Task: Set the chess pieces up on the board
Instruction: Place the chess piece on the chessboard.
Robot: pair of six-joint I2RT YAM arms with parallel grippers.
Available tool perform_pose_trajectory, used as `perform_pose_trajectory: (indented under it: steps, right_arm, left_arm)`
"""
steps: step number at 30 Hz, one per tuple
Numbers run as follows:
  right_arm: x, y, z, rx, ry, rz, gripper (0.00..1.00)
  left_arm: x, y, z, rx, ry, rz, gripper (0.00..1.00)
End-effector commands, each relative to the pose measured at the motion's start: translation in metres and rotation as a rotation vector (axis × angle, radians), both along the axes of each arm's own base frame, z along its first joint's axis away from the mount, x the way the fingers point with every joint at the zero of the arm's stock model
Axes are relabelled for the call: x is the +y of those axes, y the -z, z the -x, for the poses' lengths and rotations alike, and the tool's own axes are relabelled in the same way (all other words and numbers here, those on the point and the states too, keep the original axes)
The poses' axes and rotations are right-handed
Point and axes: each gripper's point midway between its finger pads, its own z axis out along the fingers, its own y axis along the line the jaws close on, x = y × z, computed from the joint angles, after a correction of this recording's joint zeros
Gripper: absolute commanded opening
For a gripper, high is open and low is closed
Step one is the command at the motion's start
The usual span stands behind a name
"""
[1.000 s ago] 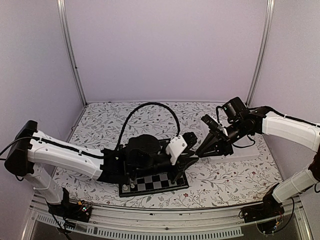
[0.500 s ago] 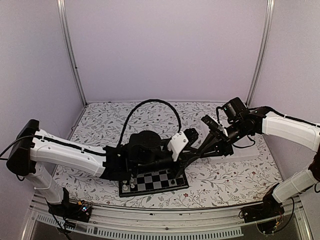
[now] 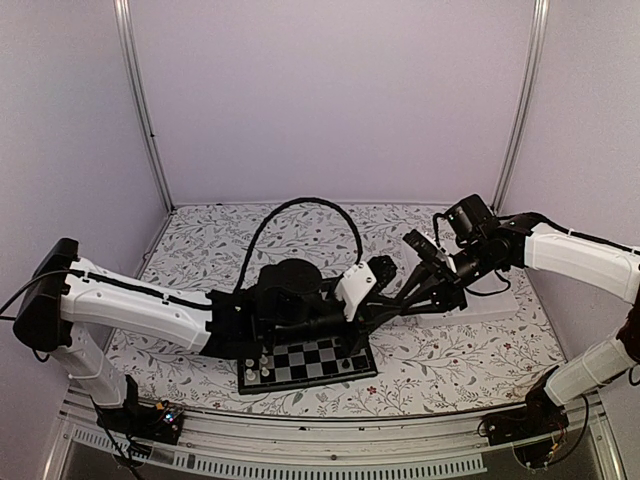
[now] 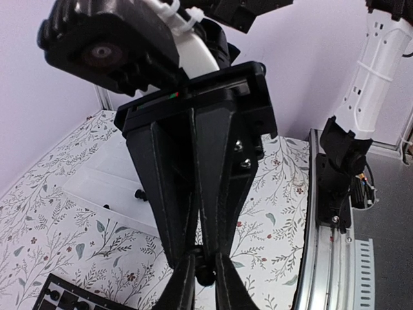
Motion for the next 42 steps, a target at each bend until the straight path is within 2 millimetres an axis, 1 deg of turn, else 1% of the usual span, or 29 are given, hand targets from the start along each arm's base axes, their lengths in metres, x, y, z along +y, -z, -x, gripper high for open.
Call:
perform_pose_trajectory:
  steps: [1, 3, 4, 5, 7, 9, 10, 13, 14, 17, 18, 19, 20, 21, 23, 27, 30, 35, 42]
  right_arm:
    - [0.000, -0.004, 0.004, 0.011, -0.013, -0.013, 0.25]
    - [-0.002, -0.005, 0.001, 0.000, -0.001, -0.012, 0.37]
    - [-0.004, -0.005, -0.005, -0.007, 0.019, -0.008, 0.44]
    - [-0.006, -0.007, -0.009, -0.008, 0.032, -0.008, 0.48]
    - [-0.017, -0.008, -0.027, 0.002, 0.095, -0.009, 0.53]
    - [-0.028, -0.008, -0.043, 0.009, 0.148, -0.010, 0.55]
    - [-0.034, -0.007, -0.050, 0.005, 0.172, -0.010, 0.55]
    - [-0.047, -0.003, -0.065, 0.010, 0.226, -0.016, 0.56]
    - [-0.050, 0.000, -0.070, 0.011, 0.242, -0.018, 0.56]
    - [-0.057, 0.014, -0.083, 0.005, 0.303, 0.019, 0.57]
    - [-0.059, 0.020, -0.089, -0.004, 0.334, 0.050, 0.57]
    - [-0.061, 0.027, -0.094, -0.014, 0.358, 0.079, 0.57]
    - [-0.062, 0.031, -0.098, -0.012, 0.377, 0.097, 0.57]
    - [-0.064, 0.034, -0.100, -0.010, 0.388, 0.105, 0.57]
    - [-0.065, 0.037, -0.102, -0.008, 0.397, 0.117, 0.58]
    - [-0.067, 0.044, -0.106, -0.014, 0.413, 0.145, 0.58]
    - [-0.068, 0.048, -0.107, -0.015, 0.417, 0.158, 0.58]
    - [-0.070, 0.057, -0.108, -0.007, 0.418, 0.183, 0.58]
    - [-0.068, 0.065, -0.111, 0.027, 0.418, 0.197, 0.58]
  left_arm:
    - [0.009, -0.005, -0.015, 0.001, -0.038, -0.001, 0.14]
    - [0.015, -0.004, -0.021, 0.001, -0.052, -0.017, 0.14]
    - [0.019, -0.002, -0.025, 0.001, -0.060, -0.031, 0.14]
    - [0.023, 0.001, -0.029, 0.003, -0.072, -0.050, 0.14]
    - [0.033, 0.007, -0.039, 0.016, -0.096, -0.089, 0.14]
    - [0.045, 0.015, -0.051, 0.043, -0.123, -0.131, 0.14]
    - [0.053, 0.020, -0.062, 0.065, -0.144, -0.155, 0.14]
    - [0.071, 0.036, -0.085, 0.119, -0.202, -0.235, 0.14]
    - [0.079, 0.047, -0.092, 0.148, -0.222, -0.280, 0.14]
    - [0.097, 0.068, -0.117, 0.232, -0.280, -0.374, 0.14]
    - [0.099, 0.069, -0.125, 0.248, -0.293, -0.388, 0.14]
    - [0.104, 0.078, -0.131, 0.269, -0.306, -0.420, 0.14]
    - [0.107, 0.082, -0.139, 0.281, -0.317, -0.436, 0.14]
    - [0.107, 0.083, -0.146, 0.291, -0.324, -0.443, 0.14]
    - [0.107, 0.096, -0.156, 0.328, -0.322, -0.473, 0.14]
    - [0.108, 0.116, -0.177, 0.390, -0.340, -0.531, 0.14]
    - [0.109, 0.126, -0.192, 0.418, -0.355, -0.545, 0.14]
    - [0.102, 0.139, -0.206, 0.466, -0.334, -0.531, 0.14]
    - [0.099, 0.155, -0.217, 0.502, -0.332, -0.543, 0.15]
